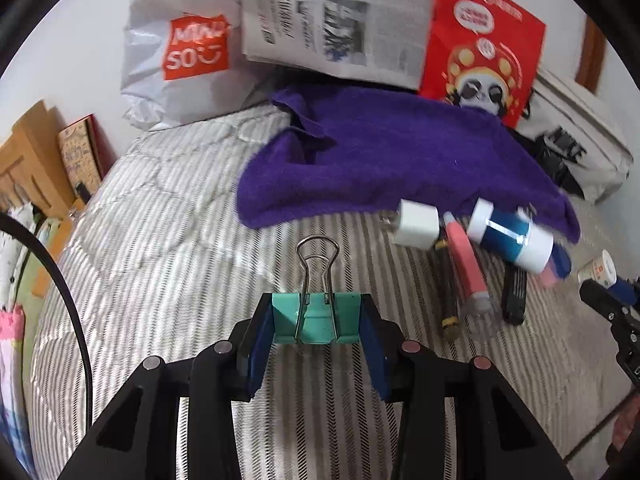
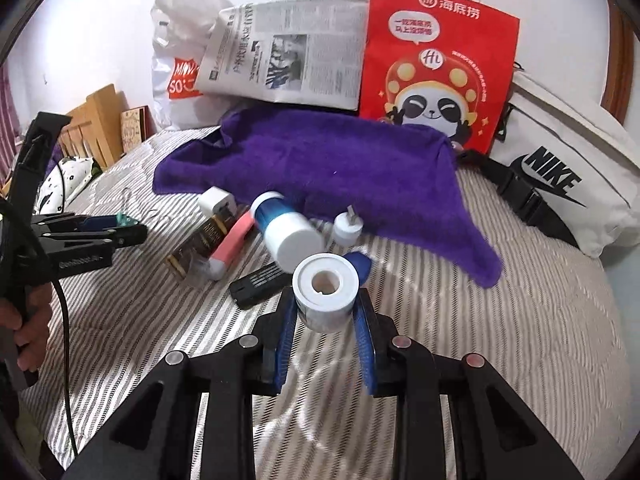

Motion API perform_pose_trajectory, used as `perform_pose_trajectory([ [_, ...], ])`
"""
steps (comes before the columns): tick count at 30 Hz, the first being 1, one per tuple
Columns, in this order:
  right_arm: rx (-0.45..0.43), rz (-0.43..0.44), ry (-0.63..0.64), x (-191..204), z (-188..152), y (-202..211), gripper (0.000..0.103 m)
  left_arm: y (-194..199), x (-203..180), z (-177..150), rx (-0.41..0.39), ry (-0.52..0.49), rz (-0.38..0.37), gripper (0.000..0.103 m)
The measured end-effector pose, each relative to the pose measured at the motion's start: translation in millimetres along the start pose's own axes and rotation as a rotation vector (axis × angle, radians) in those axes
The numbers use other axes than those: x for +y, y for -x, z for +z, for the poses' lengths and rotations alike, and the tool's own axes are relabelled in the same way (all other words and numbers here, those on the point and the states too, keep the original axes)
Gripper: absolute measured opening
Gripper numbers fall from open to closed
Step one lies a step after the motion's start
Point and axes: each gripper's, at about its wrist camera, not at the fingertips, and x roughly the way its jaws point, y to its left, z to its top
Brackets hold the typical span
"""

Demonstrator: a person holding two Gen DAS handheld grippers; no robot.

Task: Organize rigid objects
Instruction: 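Carry the tape roll onto the purple towel and open the right gripper while the left gripper carries the clip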

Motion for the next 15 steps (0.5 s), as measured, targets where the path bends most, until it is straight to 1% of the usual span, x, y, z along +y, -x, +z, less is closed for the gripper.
perform_pose_trajectory([
  [2,-0.001,0.008,-0.018,-7.2,5.0,0.6,0.028,6.7,3.2,5.4,-0.012,0.012,0.002,0.039],
  [6,-0.017,0.046,-0.07,-28.7,20.9,1.2,0.028,21.9,6.0,23.6,-0.045,0.006,0.033,0.039],
  [8,-0.027,0.045,-0.081,-36.2,28.7,0.9,0.029,25.4,5.3,32.9,-0.057,-0.003,0.041,0.039],
  [10,-0.048,0.045,-0.092,-45.6,39.2,1.3,0.029,29.8,5.5,45.7,-0.076,-0.003,0.03,0.039],
  [15,-0.064,0.028,-0.098,-61.3,62.6,-1.9,0.029,28.8,6.1,76.8,-0.106,0.024,-0.011,0.039],
])
